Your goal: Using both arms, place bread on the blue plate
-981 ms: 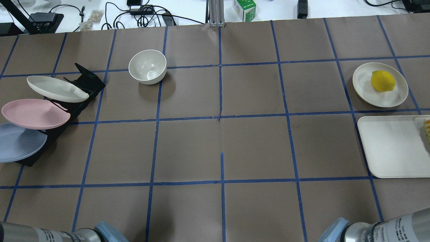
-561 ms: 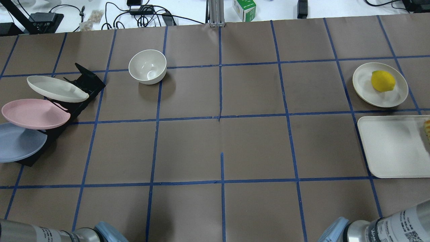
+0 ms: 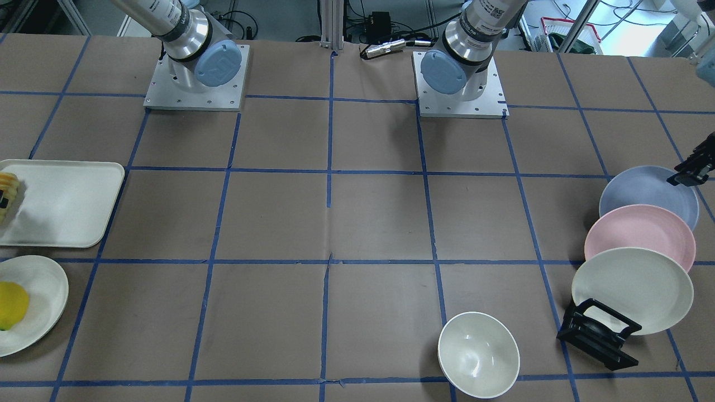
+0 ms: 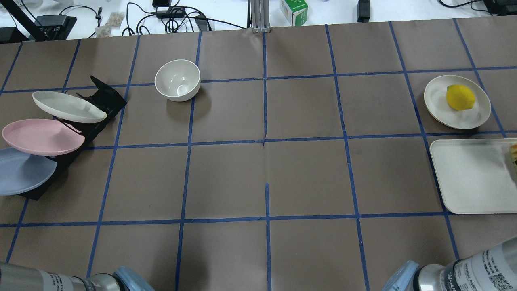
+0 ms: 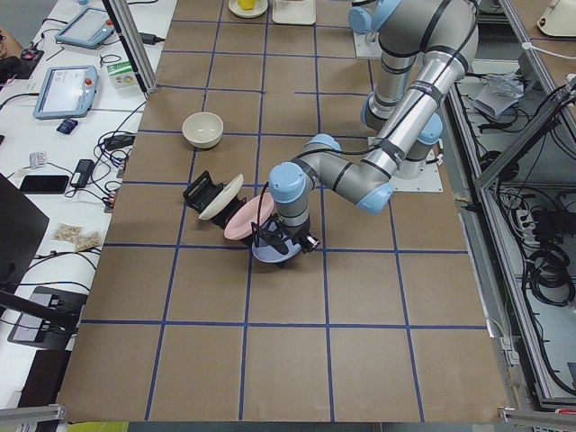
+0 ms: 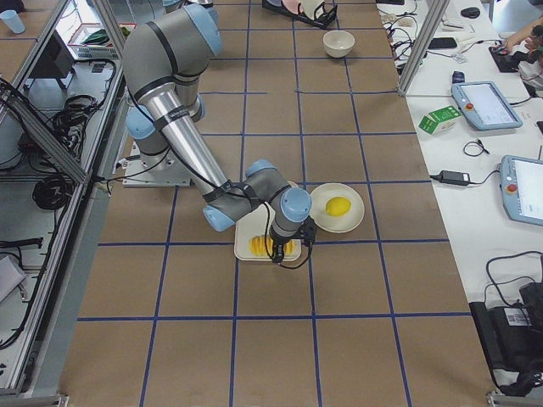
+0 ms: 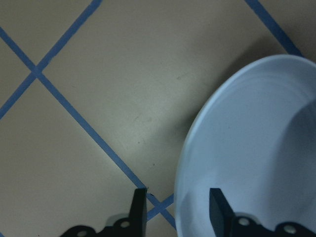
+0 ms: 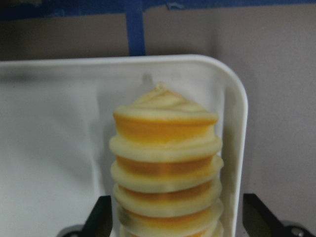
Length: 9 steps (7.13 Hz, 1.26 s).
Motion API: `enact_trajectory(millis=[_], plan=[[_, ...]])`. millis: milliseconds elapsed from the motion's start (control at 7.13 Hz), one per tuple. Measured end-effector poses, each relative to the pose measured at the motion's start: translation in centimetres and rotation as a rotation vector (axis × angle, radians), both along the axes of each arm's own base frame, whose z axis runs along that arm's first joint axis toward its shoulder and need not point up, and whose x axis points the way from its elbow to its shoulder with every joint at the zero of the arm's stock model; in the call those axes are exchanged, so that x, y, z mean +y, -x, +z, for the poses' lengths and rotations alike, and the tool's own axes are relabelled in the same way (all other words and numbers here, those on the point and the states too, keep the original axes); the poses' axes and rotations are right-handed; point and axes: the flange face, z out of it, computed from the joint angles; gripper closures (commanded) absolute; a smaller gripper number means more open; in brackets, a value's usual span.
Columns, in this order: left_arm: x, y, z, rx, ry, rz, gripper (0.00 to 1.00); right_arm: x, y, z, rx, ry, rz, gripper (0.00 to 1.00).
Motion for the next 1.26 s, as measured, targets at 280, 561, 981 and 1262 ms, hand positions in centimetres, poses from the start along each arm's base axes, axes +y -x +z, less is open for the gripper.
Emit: enact_trajectory(millis=[280,561,981,1262], plan=[[-0.1,-0.1,0.2,-0.003,0.002,0.002,1.0,0.2,-0.1,-0.1,0.006,-0.022,-0.035,1.0],[-0.1,-0.2,0.4,-0.008,0.005,0.003,1.0,0.2,-0.6,0.5,-0.003,-0.04,-0.059,1.0],[-0.2,-0.3,1.0,-0.017,0.008,0.003,1.0,-0.4,-3.9,6.6,0.018,-0.028,-0.072,1.0],[0.1,-0.5,2.7,-0.051,-0.001,-0.004,1.0,-1.6,-9.5,12.5,0.015,-0.033,-0.059,1.0]])
